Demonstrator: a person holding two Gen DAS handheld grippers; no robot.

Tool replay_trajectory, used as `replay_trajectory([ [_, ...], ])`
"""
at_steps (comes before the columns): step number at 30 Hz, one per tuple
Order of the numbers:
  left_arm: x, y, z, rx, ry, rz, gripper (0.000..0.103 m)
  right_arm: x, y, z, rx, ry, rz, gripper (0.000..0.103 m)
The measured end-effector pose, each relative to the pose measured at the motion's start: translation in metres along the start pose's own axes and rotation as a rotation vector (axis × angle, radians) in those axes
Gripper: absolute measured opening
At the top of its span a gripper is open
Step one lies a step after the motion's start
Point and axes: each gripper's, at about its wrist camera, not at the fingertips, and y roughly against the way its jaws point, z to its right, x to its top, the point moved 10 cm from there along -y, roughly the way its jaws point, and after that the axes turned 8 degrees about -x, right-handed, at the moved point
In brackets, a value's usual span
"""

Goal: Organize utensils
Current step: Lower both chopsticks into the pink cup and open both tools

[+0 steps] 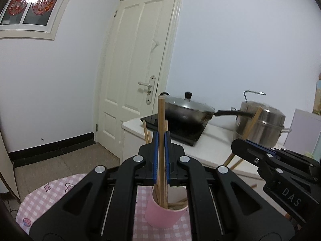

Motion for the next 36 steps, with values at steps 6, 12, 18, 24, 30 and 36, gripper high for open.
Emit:
replay_trajectory([
  [6,-0.013,0.002,0.004,-0.008,-0.015,-0.028,0.006,-0.016,0.001,0.001,0.003,-0.009,-0.03,0.005],
  [12,-0.019,0.005,0.004,0.005,-0.026,-0.038,0.007,-0.024,-0.002,0.003,-0.008,-0.007,-0.054,0.005],
  [18,-0.031,0.002,0.004,0.013,-0.033,-0.082,0.008,-0.036,-0.006,-0.001,-0.007,0.002,-0.09,0.005],
  [24,-0.038,0.006,0.005,0.015,-0.044,-0.117,0.01,-0.047,-0.01,0.0,-0.013,0.002,-0.121,0.005],
  [30,-0.031,0.026,0.006,0.046,-0.068,-0.063,0.065,-0.044,0.0,0.001,-0.015,-0.013,-0.109,0.014],
  [36,-0.022,0.046,0.011,0.047,-0.083,-0.051,0.065,-0.041,0.018,0.004,-0.015,-0.031,-0.087,0.025],
])
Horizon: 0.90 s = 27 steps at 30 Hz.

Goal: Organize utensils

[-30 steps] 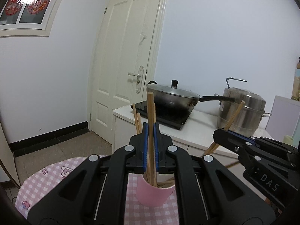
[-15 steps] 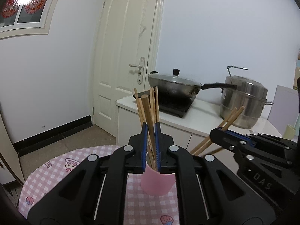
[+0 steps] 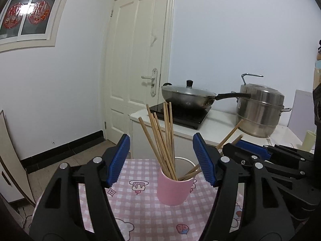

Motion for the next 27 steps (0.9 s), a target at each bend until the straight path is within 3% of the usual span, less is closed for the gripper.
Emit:
replay_trajectory([
  [11,0.007,0.053,0.006,0.065,-0.069,0.022,0.074,0.005,0.058,-0.003,0.002,-0.032,0.082,0.034],
  [22,0.017,0.121,0.013,0.071,-0.084,0.083,0.087,0.007,0.123,-0.006,-0.064,0.001,0.209,0.068],
  [27,0.021,0.151,0.018,0.078,-0.1,0.113,0.088,0.006,0.147,-0.01,-0.075,0.011,0.243,0.078],
])
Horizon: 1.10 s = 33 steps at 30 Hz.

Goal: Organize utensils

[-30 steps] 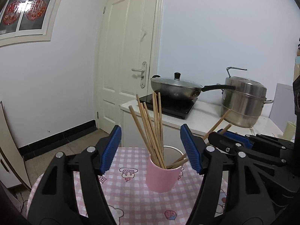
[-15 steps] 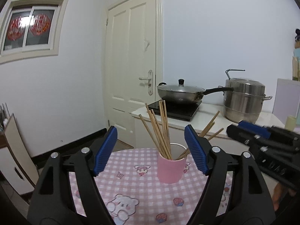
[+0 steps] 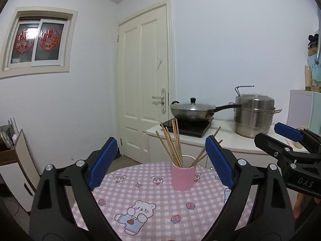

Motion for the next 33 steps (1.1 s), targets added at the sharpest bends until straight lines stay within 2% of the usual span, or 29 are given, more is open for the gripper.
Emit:
replay_trajectory([
  [1,0.0,0.004,0.0,0.003,0.002,0.005,0.089,0.001,0.005,-0.001,-0.001,-0.001,0.009,0.083],
  [3,0.003,0.016,0.0,0.012,0.005,0.02,0.09,0.002,0.014,-0.002,0.001,-0.003,0.019,0.085],
  [10,0.012,0.053,0.002,0.052,-0.022,0.056,0.093,0.007,0.04,-0.01,0.015,-0.009,0.047,0.092],
  [19,0.02,0.085,0.002,0.086,-0.026,0.101,0.097,0.011,0.066,-0.022,0.028,0.013,0.09,0.094],
  [33,0.017,0.095,-0.012,0.096,0.013,0.104,0.097,0.014,0.072,-0.036,0.074,0.023,0.099,0.095],
])
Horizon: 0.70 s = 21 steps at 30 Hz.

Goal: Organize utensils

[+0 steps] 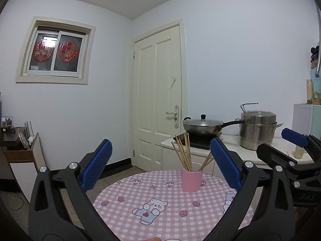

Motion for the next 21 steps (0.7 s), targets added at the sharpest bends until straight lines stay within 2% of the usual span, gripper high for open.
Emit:
replay_trajectory([
  [6,-0.003,-0.004,-0.001,0.025,-0.013,-0.003,0.097,0.0,-0.002,-0.003,-0.003,0.004,0.002,0.095],
  [21,-0.005,-0.011,-0.004,0.031,-0.013,-0.008,0.097,-0.006,-0.014,-0.004,-0.003,-0.003,-0.014,0.095],
])
